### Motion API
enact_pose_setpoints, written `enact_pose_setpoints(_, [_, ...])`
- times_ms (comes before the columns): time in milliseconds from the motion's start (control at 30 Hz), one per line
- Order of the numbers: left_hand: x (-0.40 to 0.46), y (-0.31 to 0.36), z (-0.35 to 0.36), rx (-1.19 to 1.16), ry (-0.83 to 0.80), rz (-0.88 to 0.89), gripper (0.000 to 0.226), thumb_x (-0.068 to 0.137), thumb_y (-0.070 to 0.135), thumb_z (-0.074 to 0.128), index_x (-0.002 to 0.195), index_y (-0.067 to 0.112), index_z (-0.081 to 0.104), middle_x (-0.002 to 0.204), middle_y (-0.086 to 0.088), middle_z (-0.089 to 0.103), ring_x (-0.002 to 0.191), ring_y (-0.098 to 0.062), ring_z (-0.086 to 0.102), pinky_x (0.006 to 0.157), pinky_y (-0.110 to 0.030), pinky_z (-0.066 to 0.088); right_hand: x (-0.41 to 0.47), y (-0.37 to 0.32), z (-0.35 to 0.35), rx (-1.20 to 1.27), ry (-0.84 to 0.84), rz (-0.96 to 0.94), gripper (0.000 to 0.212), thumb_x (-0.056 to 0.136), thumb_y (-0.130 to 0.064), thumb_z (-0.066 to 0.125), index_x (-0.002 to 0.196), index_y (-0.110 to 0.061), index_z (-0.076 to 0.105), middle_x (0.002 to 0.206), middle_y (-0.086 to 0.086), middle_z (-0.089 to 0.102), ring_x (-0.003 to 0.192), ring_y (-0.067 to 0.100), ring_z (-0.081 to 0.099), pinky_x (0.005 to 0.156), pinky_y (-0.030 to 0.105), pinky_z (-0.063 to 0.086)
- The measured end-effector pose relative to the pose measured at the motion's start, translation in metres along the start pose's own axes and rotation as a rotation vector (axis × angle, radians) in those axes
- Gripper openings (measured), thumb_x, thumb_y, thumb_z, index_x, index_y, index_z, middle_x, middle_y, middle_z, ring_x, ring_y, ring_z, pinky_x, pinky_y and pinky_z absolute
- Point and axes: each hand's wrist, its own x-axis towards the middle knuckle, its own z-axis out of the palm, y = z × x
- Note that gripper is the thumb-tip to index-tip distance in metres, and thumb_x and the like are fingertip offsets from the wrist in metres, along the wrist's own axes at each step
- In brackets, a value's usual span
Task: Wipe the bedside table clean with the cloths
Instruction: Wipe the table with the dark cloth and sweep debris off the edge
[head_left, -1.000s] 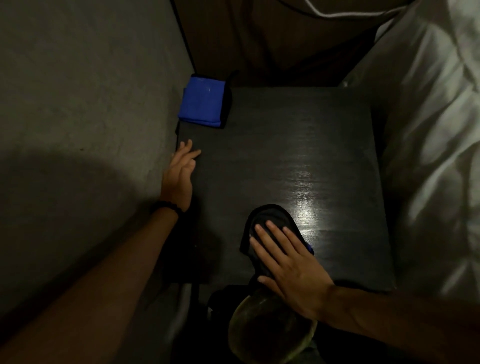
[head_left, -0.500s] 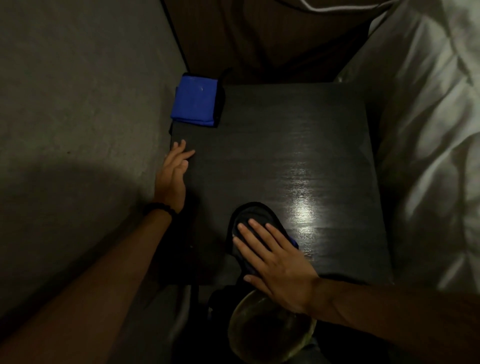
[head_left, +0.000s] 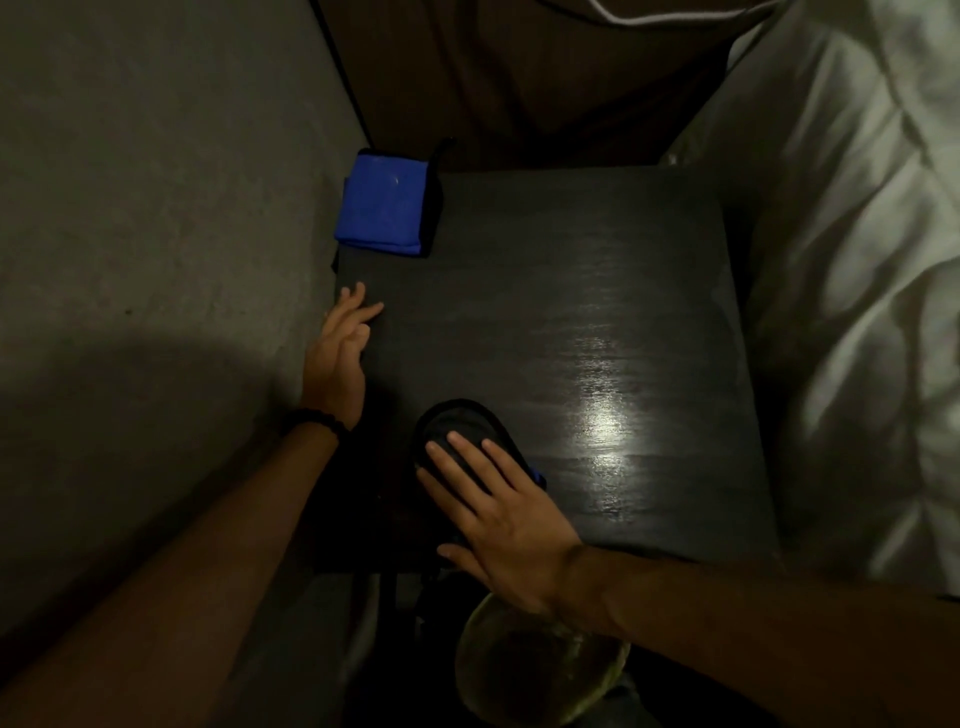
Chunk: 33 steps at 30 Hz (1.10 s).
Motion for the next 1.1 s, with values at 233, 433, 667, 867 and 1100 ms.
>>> enact_pose_setpoints(233, [-0.002, 0.001, 0.000, 0.017, 0.006, 0.042, 0.051, 0.090, 0.019, 0.028, 0.126, -0.003, 0.056, 0.150, -0.015, 0.037, 0.144, -0.024, 0.025, 0.115, -0.021, 0.018, 0.016, -0.005, -0.005, -0.043, 0.005, -0.078, 0.077, 0.101, -0.057, 0.031, 0.160, -0.017, 0.002, 0.169, 0.010, -0.003, 0.154, 0.032, -0.012, 0.123, 0.049, -0.001])
enact_pose_setpoints(433, [0.001, 0.000, 0.000, 0.030, -0.023, 0.060, 0.052, 0.090, 0.018, 0.027, 0.129, -0.006, 0.052, 0.151, -0.017, 0.034, 0.144, -0.025, 0.023, 0.106, -0.006, 0.018, 0.032, 0.002, -0.007, -0.141, 0.010, -0.196, 0.077, 0.101, -0.060, 0.026, 0.160, -0.018, 0.000, 0.169, 0.008, -0.002, 0.154, 0.030, -0.008, 0.123, 0.047, 0.000])
enact_pose_setpoints(667, [0.002, -0.002, 0.000, 0.108, -0.017, 0.093, 0.051, 0.092, 0.017, 0.025, 0.130, -0.004, 0.051, 0.151, -0.017, 0.034, 0.144, -0.025, 0.023, 0.110, -0.012, 0.017, 0.040, 0.017, -0.012, -0.166, 0.044, -0.319, 0.078, 0.101, -0.062, 0.027, 0.161, -0.018, 0.003, 0.169, 0.009, 0.002, 0.155, 0.031, -0.003, 0.123, 0.046, 0.004])
enact_pose_setpoints(867, [0.003, -0.009, -0.001, 0.172, -0.031, 0.146, 0.051, 0.095, 0.017, 0.024, 0.130, -0.010, 0.049, 0.150, -0.022, 0.033, 0.144, -0.030, 0.024, 0.115, -0.023, 0.017, 0.036, 0.007, -0.005, -0.165, 0.091, -0.246, 0.077, 0.099, -0.061, 0.028, 0.161, -0.020, 0.008, 0.169, 0.008, 0.006, 0.155, 0.029, 0.002, 0.123, 0.045, 0.004])
enact_pose_setpoints(1100, [0.001, -0.004, 0.001, 0.224, -0.033, 0.172, 0.050, 0.094, 0.013, 0.023, 0.128, -0.014, 0.048, 0.148, -0.028, 0.033, 0.142, -0.035, 0.024, 0.112, -0.016, 0.016, 0.034, 0.005, -0.003, -0.162, 0.102, -0.210, 0.075, 0.099, -0.061, 0.028, 0.160, -0.022, 0.011, 0.169, 0.007, 0.009, 0.155, 0.028, 0.004, 0.123, 0.044, 0.004])
